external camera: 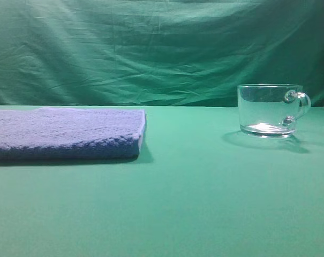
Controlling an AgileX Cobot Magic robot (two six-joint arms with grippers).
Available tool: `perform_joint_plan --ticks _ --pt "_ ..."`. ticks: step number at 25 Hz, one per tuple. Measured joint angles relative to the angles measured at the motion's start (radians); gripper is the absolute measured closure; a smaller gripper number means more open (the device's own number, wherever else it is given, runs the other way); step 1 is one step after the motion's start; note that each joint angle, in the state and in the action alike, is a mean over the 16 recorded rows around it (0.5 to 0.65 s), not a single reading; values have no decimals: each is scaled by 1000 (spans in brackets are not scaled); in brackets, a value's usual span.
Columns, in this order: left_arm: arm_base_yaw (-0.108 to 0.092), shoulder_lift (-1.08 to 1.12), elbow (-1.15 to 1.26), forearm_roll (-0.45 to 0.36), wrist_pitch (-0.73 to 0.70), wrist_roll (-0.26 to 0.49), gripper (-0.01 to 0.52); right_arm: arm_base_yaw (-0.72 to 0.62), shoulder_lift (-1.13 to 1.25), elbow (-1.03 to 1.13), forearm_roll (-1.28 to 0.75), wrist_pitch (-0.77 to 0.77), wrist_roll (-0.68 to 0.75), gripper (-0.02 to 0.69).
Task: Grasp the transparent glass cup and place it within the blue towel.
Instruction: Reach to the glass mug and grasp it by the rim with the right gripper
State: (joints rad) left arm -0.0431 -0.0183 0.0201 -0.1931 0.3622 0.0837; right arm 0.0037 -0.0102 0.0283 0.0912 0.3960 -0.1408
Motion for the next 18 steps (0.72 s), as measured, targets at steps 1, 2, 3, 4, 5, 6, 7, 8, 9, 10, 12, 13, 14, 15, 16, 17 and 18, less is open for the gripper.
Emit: perform_joint_plan --ticks 1,2,3,4,5,6,7,8,9,10,12,13,14,15,16,17,18 --pt "0 0 0 0 0 0 514 0 0 0 0 0 0 665" --pt "0 0 0 0 0 0 514 0 0 0 0 0 0 665" --pt "0 0 0 0 0 0 514 0 0 0 0 0 0 665" --pt "0 0 0 0 0 0 514 0 0 0 0 0 0 665" --pt "0 0 0 0 0 0 514 0 0 0 0 0 0 665" --pt "0 0 0 0 0 0 514 0 0 0 0 0 0 665" --pt "0 0 0 0 0 0 514 0 0 0 0 0 0 665" --pt "0 0 0 0 0 0 514 0 0 0 0 0 0 665" --pt "0 0 0 0 0 0 514 0 0 0 0 0 0 665" --pt "0 0 0 0 0 0 514 0 0 0 0 0 0 665" --pt "0 0 0 0 0 0 514 0 0 0 0 0 0 665" --pt "0 0 0 0 0 0 514 0 0 0 -1 0 0 665" --pt "0 0 0 0 0 0 514 0 0 0 -1 -1 0 665" --pt "0 0 0 0 0 0 514 0 0 0 -2 -2 0 665" --pt "0 0 0 0 0 0 514 0 0 0 -2 -5 0 665" --pt "0 0 0 0 0 0 514 0 0 0 -2 -9 0 665" --pt "0 0 0 0 0 0 514 0 0 0 -1 -16 0 665"
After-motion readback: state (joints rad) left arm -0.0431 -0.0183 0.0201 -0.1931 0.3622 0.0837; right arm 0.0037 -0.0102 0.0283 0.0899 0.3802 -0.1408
